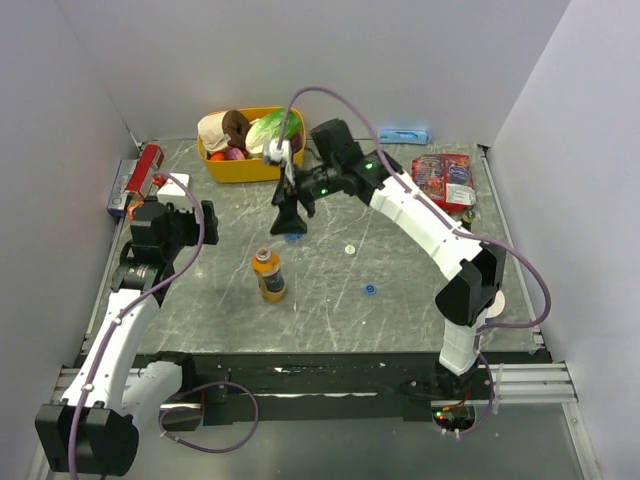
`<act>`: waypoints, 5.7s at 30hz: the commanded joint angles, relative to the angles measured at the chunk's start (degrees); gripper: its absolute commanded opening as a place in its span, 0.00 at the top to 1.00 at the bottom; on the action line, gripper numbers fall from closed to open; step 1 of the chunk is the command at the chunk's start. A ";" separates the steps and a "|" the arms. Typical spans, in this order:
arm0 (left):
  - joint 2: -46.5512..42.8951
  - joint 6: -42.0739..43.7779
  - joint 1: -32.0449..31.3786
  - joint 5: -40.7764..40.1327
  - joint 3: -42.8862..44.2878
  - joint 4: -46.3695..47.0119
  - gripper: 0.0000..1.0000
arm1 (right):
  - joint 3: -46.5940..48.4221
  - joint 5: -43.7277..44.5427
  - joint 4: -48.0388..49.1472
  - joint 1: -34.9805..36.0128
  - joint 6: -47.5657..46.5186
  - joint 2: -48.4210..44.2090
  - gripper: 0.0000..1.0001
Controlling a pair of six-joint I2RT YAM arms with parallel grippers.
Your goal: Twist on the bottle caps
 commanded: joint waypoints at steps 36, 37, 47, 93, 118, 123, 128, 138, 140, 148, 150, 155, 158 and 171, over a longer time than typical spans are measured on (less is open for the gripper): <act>-4.78 12.02 7.80 42.31 1.00 -5.46 0.04 | -7.37 3.07 7.27 2.08 -1.68 -4.81 0.81; -5.31 14.30 7.89 47.30 0.82 -5.02 0.04 | -5.78 3.16 5.60 1.37 -2.12 -4.55 0.82; 2.59 19.44 13.52 68.72 3.99 -3.56 0.04 | 3.11 1.50 4.09 -3.29 3.76 -1.57 0.88; 14.90 14.49 -8.10 47.00 1.70 18.37 0.58 | 9.09 -1.77 3.05 -10.82 7.13 -3.31 0.29; 0.39 6.50 -8.02 29.77 -5.86 12.21 0.99 | -24.65 18.98 -3.21 -15.42 -57.47 4.59 0.26; 0.92 6.94 -7.93 29.24 -5.60 12.03 0.99 | -24.75 19.86 -2.59 -15.16 -58.98 7.13 0.28; 1.97 6.59 -7.84 29.16 -4.90 12.03 0.99 | -24.57 20.39 -3.47 -14.19 -60.21 9.42 0.31; 2.94 5.98 -7.66 29.16 -4.98 11.07 0.99 | -25.98 20.48 -5.93 -13.67 -61.18 10.74 0.35; 3.12 5.98 -7.58 29.16 -4.98 10.98 0.99 | -26.06 20.57 -6.02 -13.66 -61.01 10.92 0.36; 3.47 5.80 -7.58 29.07 -5.24 11.42 0.99 | -26.68 21.01 -5.66 -13.05 -61.09 11.36 0.42; 3.56 5.80 -7.58 28.98 -5.42 11.42 0.99 | -27.03 21.27 -5.32 -12.79 -61.09 11.44 0.42; 3.47 5.89 -7.49 28.72 -5.51 11.42 0.99 | -27.47 22.23 -4.70 -12.52 -61.01 11.80 0.44; 3.38 5.98 -7.49 28.63 -5.68 11.07 0.99 | -27.73 22.50 -4.26 -12.35 -60.92 12.15 0.45; 3.47 5.63 -7.49 28.98 -6.04 11.42 0.99 | -28.79 23.12 -2.85 -12.52 -58.99 11.71 0.51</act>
